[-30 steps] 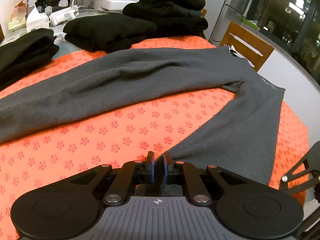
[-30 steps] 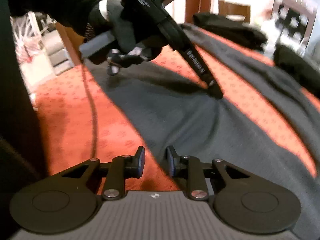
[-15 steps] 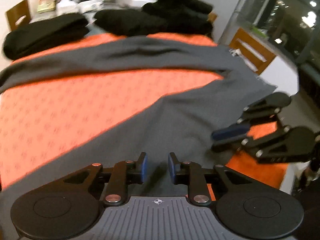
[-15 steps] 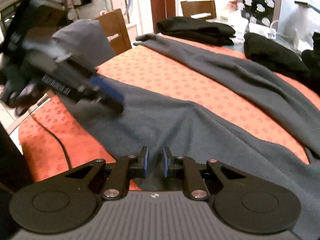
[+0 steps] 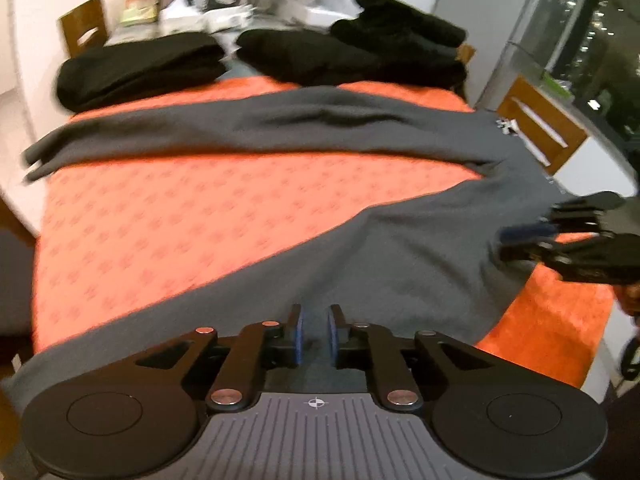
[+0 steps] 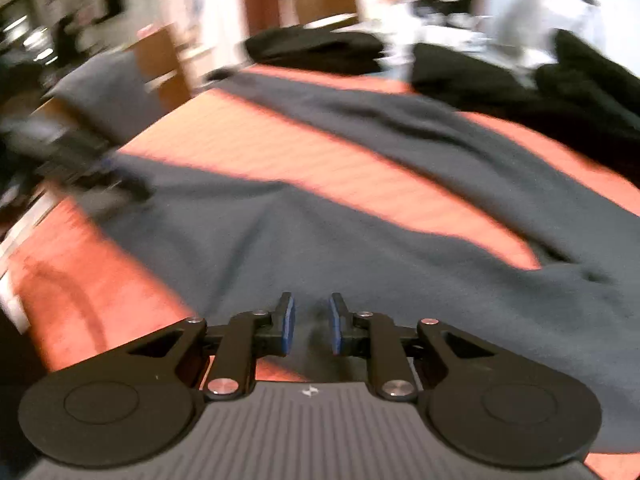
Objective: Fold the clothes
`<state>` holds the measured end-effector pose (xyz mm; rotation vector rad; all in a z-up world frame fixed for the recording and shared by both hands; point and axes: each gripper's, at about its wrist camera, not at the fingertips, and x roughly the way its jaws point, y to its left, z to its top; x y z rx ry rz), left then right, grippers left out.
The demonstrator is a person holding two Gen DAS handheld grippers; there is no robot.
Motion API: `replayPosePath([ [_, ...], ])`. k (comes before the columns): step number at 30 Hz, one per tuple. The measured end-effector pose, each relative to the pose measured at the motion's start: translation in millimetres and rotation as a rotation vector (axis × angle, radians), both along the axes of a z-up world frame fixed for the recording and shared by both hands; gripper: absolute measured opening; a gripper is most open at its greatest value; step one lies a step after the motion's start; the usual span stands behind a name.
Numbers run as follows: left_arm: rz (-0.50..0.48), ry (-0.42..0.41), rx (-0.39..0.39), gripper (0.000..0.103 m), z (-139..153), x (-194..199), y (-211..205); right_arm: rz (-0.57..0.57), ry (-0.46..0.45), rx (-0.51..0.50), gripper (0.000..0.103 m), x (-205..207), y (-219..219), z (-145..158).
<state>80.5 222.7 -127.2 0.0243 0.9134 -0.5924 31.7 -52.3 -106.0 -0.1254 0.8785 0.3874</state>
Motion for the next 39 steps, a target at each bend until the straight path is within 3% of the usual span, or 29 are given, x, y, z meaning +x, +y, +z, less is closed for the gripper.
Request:
replayPosePath([
  [5, -0.094, -0.054, -0.019, 0.031, 11, 23, -53, -0.130, 0.016, -0.054, 0.024, 9, -23, -22],
  [10, -0.203, -0.084, -0.032, 0.047, 14, 60, -118, -0.178, 0.021, 0.002, 0.028, -20, -39, -29],
  [13, -0.256, -0.060, -0.062, 0.051, 10, 82, -156, -0.195, 0.070, 0.002, 0.027, -27, -44, -23],
  [17, -0.345, -0.003, -0.071, 0.053, -3, 99, -205, -0.402, 0.068, 0.062, 0.028, -40, -74, -16],
  [23, -0.431, 0.047, -0.044, 0.053, -23, 105, -237, -0.690, 0.131, 0.371, 0.029, -66, -118, -31],
  [26, -0.438, 0.068, -0.056, 0.053, -28, 110, -239, -0.788, 0.129, 0.502, 0.036, -70, -126, -38],
  [31, -0.449, 0.110, -0.112, 0.052, -31, 122, -238, -0.878, 0.121, 0.638, 0.036, -68, -122, -49],
  [34, -0.468, 0.128, -0.141, 0.035, -31, 127, -236, -0.929, 0.093, 0.658, 0.035, -69, -116, -54],
  [36, -0.478, 0.134, -0.158, 0.021, -30, 128, -237, -0.964, 0.084, 0.649, 0.024, -68, -113, -56],
  [37, -0.483, 0.134, -0.162, 0.019, -30, 128, -237, -0.979, 0.081, 0.639, 0.011, -67, -112, -56],
  [39, -0.491, 0.132, -0.167, 0.015, -28, 129, -238, -0.995, 0.088, 0.634, 0.003, -65, -112, -60],
])
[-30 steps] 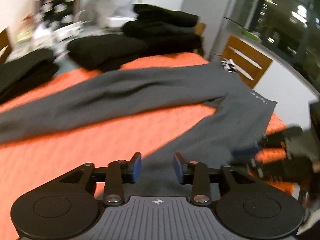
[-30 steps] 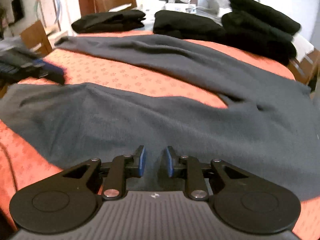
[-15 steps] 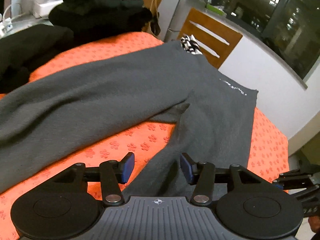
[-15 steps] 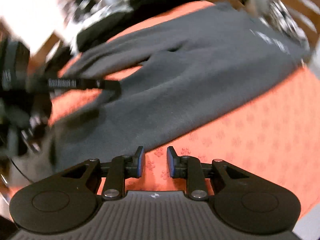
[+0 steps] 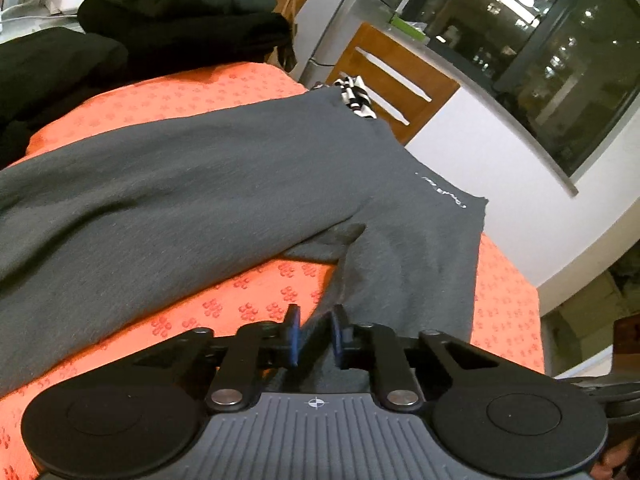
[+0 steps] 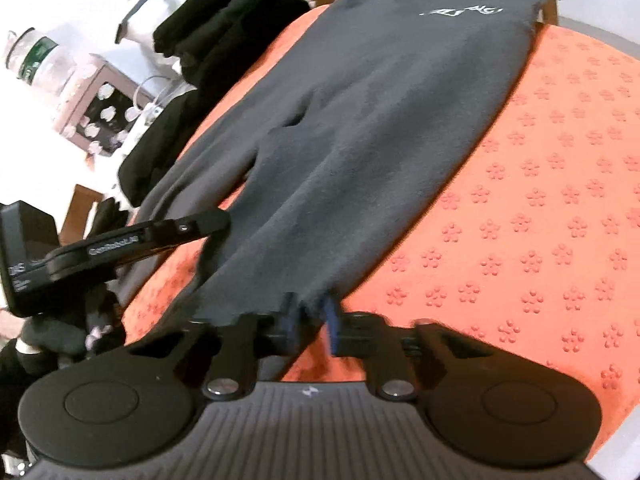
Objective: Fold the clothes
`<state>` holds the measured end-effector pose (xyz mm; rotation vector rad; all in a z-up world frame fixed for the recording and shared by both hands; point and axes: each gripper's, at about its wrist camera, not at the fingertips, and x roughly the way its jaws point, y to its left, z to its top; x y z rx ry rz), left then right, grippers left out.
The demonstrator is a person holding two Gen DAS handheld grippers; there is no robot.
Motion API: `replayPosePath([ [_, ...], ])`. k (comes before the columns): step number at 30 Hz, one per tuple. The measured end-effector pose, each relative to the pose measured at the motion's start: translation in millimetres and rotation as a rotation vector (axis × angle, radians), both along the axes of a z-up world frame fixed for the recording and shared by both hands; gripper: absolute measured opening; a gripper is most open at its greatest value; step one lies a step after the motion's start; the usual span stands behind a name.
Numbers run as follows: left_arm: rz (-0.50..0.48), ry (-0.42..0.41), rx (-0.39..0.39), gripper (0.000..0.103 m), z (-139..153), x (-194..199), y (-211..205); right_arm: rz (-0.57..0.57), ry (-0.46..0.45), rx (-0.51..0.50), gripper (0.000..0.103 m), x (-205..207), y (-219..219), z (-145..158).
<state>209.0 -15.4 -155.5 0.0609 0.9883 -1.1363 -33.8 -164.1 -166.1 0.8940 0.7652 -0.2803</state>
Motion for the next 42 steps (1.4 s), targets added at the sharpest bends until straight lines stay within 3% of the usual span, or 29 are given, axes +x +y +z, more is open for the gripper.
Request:
replayPosePath([
  [2, 0.001, -0.018, 0.000, 0.005, 2, -1, 0, -0.012, -0.006, -0.018, 0.002, -1, 1, 0],
  [5, 0.035, -0.071, -0.005, 0.004, 8, -3, 1, -0.017, -0.010, -0.069, 0.001, -8, 7, 11],
  [9, 0.035, -0.099, 0.017, 0.004, 9, -5, -2, -0.007, 0.010, -0.127, 0.001, -22, 11, 27],
  [13, 0.009, -0.146, 0.083, 0.005, -3, -12, -12, -0.001, 0.055, -0.132, 0.001, -32, 7, 18],
  [17, 0.018, -0.164, 0.069, 0.012, 3, -13, -7, 0.052, 0.093, -0.157, 0.003, -27, 8, 13],
  [20, 0.018, -0.197, 0.017, 0.013, 24, -17, 9, 0.099, 0.100, -0.281, 0.012, -25, 12, 29],
  [22, -0.008, -0.218, -0.004, 0.013, 38, -23, 21, 0.143, 0.096, -0.414, 0.028, -23, 17, 43],
  [24, -0.055, -0.233, 0.013, 0.013, 43, -34, 30, 0.193, 0.068, -0.496, 0.030, -17, 19, 50],
  [30, -0.141, -0.244, 0.127, 0.013, 22, -67, 49, 0.396, -0.020, -0.596, 0.030, 14, 38, 45],
  [34, -0.073, -0.256, 0.198, 0.013, 10, -76, 68, 0.488, 0.013, -0.634, 0.030, 22, 46, 31],
  [39, 0.075, -0.246, 0.230, 0.013, 11, -75, 108, 0.467, 0.076, -0.643, 0.031, 16, 33, 26],
  [42, 0.116, -0.265, 0.221, 0.014, 16, -74, 124, 0.440, 0.078, -0.638, 0.031, 12, 24, 30],
])
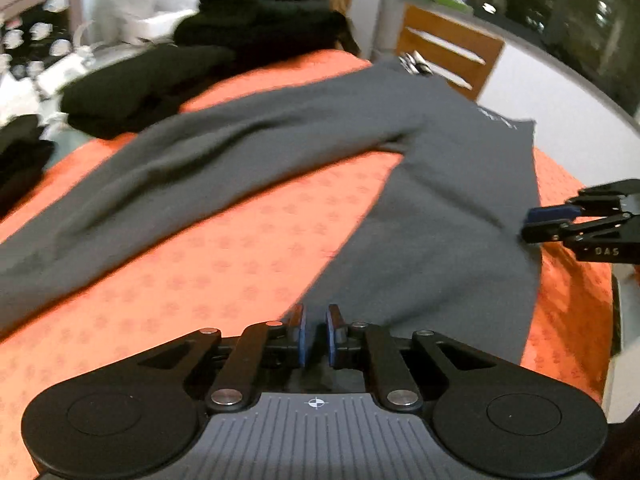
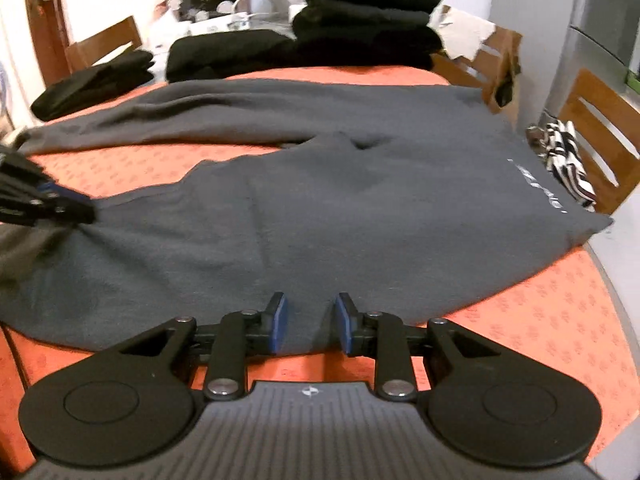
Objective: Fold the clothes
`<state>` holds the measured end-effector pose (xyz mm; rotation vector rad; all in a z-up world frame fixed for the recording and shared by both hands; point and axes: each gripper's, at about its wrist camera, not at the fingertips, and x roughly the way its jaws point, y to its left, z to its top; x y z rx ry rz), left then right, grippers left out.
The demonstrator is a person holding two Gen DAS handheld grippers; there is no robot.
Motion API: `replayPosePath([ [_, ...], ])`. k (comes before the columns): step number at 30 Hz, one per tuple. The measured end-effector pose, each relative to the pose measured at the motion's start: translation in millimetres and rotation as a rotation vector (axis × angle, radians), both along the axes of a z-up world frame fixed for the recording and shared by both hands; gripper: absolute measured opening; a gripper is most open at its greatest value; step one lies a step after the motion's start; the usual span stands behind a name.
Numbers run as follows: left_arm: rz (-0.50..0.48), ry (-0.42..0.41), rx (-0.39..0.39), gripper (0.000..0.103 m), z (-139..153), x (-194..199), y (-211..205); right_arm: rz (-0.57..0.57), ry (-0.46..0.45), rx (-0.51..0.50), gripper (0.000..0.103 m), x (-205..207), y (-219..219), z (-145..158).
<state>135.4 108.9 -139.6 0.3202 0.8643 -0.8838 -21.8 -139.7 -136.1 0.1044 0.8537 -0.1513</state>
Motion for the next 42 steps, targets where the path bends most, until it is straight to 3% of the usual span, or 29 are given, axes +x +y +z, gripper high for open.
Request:
replayPosePath([
  [7, -0.128, -0.027, 0.008, 0.015, -2, 8, -20, -0.008, -0.030, 0.059, 0.031, -3, -7, 8],
  [11, -0.216, -0.053, 0.020, 0.022, -6, 7, -41, 0.040, -0.041, 0.075, 0.032, -3, 6, 14],
  [16, -0.281, -0.096, 0.044, 0.022, -11, 7, -58, 0.040, -0.038, 0.099, 0.032, -4, 19, 15],
  [29, -0.286, -0.133, 0.014, 0.005, -10, 3, -57, 0.056, -0.025, 0.112, 0.032, -11, 45, 13],
  [33, -0.209, -0.087, -0.053, 0.005, 9, 14, -44, 0.094, -0.035, 0.096, 0.032, -9, 54, 18],
  [39, -0.131, 0.101, -0.100, 0.005, 7, 51, -37, 0.203, -0.058, 0.090, 0.033, 11, 79, 19],
  [42, -0.105, 0.175, -0.117, 0.004, 3, 62, -37, 0.267, -0.083, 0.049, 0.041, 30, 96, 18],
])
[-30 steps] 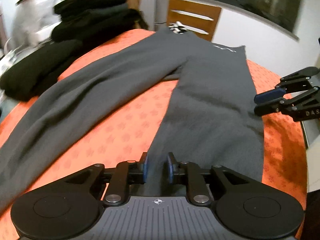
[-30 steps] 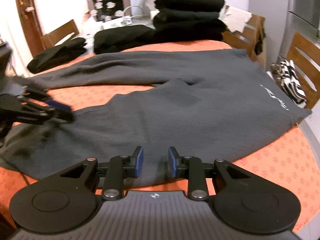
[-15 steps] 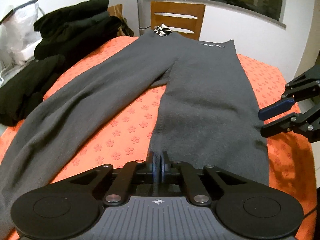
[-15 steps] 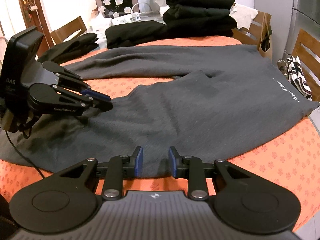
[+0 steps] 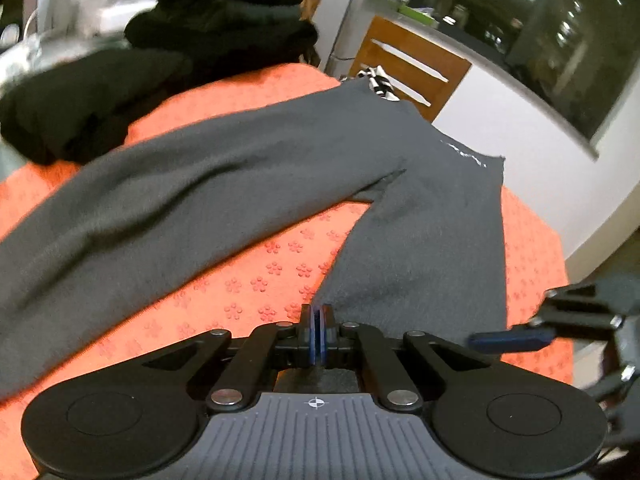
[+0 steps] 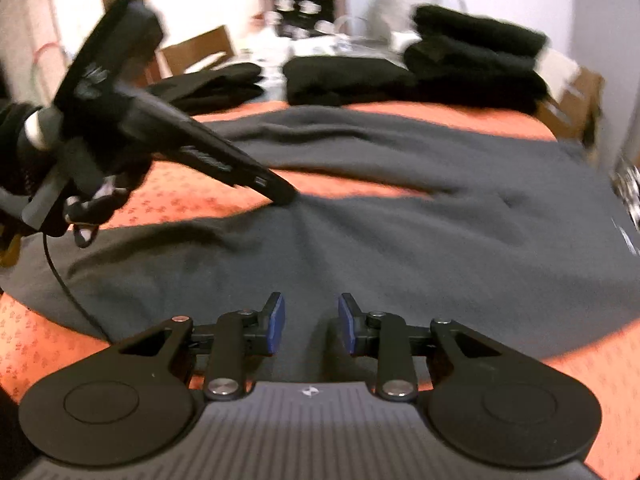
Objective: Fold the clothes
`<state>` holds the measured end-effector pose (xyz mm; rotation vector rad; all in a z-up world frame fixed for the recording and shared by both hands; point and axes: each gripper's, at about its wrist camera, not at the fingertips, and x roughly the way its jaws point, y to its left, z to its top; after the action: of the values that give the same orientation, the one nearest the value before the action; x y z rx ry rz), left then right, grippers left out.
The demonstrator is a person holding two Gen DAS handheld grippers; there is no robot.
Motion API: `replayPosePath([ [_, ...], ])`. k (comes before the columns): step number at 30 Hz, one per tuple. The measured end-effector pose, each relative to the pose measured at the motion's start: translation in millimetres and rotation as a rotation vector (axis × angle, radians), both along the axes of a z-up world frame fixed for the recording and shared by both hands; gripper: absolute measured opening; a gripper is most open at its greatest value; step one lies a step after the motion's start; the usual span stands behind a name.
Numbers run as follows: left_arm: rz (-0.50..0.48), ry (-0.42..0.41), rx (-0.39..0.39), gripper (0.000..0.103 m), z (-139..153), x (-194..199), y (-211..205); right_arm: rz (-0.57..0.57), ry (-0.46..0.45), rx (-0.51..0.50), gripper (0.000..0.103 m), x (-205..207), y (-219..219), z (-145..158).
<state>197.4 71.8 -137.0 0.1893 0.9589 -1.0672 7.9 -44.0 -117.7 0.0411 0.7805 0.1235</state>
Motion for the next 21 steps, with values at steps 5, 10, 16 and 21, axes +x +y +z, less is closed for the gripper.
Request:
replayPosePath([
  [5, -0.003, -0.029, 0.033, 0.004, -6, 2, -5, 0.007, 0.038, -0.049, 0.048, 21, 16, -15],
  [10, -0.031, -0.057, 0.066, 0.004, -12, 5, -11, -0.023, 0.093, -0.037, 0.048, -6, 15, -16],
  [16, -0.071, -0.041, 0.062, 0.005, -16, 13, -11, -0.018, 0.098, -0.055, 0.048, -15, 15, -1],
  [21, -0.066, 0.052, 0.022, 0.005, -20, 28, -5, 0.021, 0.041, -0.054, 0.048, 22, 28, -2],
])
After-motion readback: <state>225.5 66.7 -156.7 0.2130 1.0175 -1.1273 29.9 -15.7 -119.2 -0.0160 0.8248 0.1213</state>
